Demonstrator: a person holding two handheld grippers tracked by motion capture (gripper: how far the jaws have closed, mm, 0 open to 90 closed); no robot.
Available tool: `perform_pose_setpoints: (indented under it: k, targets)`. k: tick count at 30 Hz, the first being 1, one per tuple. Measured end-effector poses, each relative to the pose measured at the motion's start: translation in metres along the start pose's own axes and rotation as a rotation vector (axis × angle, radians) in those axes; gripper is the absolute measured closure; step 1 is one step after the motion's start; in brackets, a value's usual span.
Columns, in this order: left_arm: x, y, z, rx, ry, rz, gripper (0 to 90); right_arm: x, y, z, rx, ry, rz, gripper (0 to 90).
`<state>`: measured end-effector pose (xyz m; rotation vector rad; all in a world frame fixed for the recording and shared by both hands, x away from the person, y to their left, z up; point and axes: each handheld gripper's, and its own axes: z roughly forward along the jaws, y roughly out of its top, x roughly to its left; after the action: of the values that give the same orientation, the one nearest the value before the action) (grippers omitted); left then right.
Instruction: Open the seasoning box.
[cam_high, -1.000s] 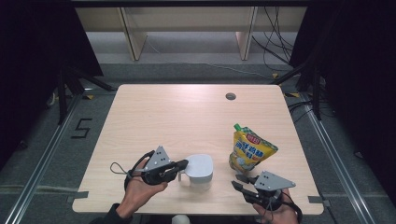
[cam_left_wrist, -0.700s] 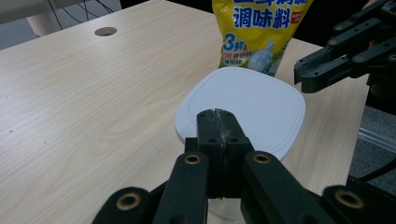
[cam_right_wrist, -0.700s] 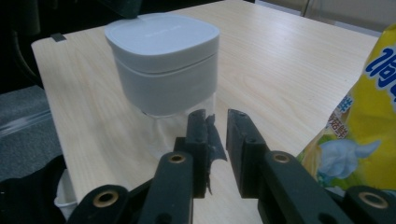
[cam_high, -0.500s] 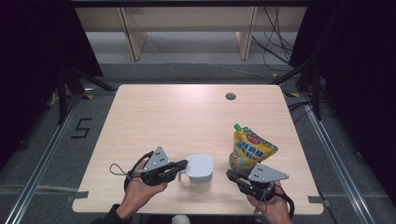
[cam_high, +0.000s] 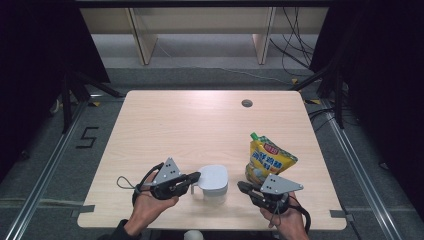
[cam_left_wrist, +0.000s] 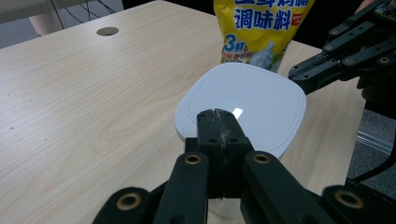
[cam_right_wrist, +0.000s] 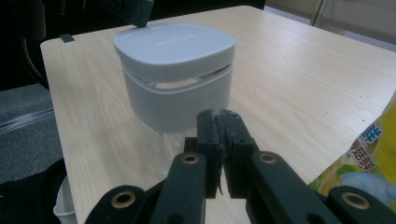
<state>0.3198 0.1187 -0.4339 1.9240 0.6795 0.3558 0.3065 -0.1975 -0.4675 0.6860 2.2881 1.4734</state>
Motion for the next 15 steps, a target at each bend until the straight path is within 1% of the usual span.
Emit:
perform_pose_setpoints:
  k: [1, 3, 4, 5, 6, 7, 8, 9, 10, 11, 12, 13, 14, 15]
  targets:
    - [0.0, 0.0, 0.0, 0.001, 0.004, -0.003, 88.9, 0.0, 0.0, 0.0, 0.007, -0.005, -0.007, 87.6]
    - [0.0, 0.0, 0.0, 0.0, 0.003, -0.002, 89.0, 0.001, 0.001, 0.002, -0.005, -0.014, -0.013, 87.6]
    - [0.0, -0.001, 0.0, -0.005, 0.001, -0.003, 88.9, 0.001, 0.001, 0.002, 0.008, -0.003, -0.008, 87.6]
    - [0.0, 0.0, 0.0, -0.001, 0.002, -0.001, 89.0, 0.001, 0.002, 0.003, 0.004, 0.002, -0.012, 87.8]
    - [0.0, -0.001, 0.0, -0.003, 0.003, -0.002, 89.0, 0.001, 0.003, 0.003, 0.0, -0.016, -0.015, 87.9]
    - [0.0, -0.001, 0.0, -0.005, 0.001, -0.004, 88.9, 0.002, 0.004, 0.004, -0.007, 0.0, -0.016, 88.5]
    - [0.0, -0.001, 0.0, -0.008, 0.0, -0.01, 88.9, 0.002, 0.005, 0.004, 0.002, 0.001, -0.027, 89.2]
    - [0.0, -0.002, 0.0, -0.011, 0.0, -0.025, 88.9, 0.002, 0.006, 0.004, -0.008, 0.002, -0.02, 89.6]
    - [0.0, -0.002, -0.001, -0.008, 0.003, -0.019, 89.0, 0.004, 0.007, 0.004, 0.002, -0.002, -0.015, 89.9]
    - [0.0, -0.002, -0.001, -0.007, 0.003, -0.014, 89.0, 0.003, 0.008, 0.005, 0.0, 0.003, -0.034, 90.0]
    - [0.001, -0.002, -0.002, -0.001, 0.007, -0.002, 89.0, 0.003, 0.009, 0.006, -0.007, 0.013, -0.033, 90.0]
    - [0.001, -0.003, -0.002, -0.005, 0.007, -0.008, 89.0, 0.004, 0.009, 0.006, -0.011, 0.006, -0.032, 90.0]
    - [0.001, -0.003, -0.002, -0.008, 0.007, -0.012, 89.0, 0.004, 0.01, 0.005, 0.002, 0.002, -0.024, 90.0]
    - [0.001, -0.003, -0.002, -0.01, 0.007, -0.01, 89.0, 0.004, 0.011, 0.007, -0.004, 0.006, -0.03, 90.0]
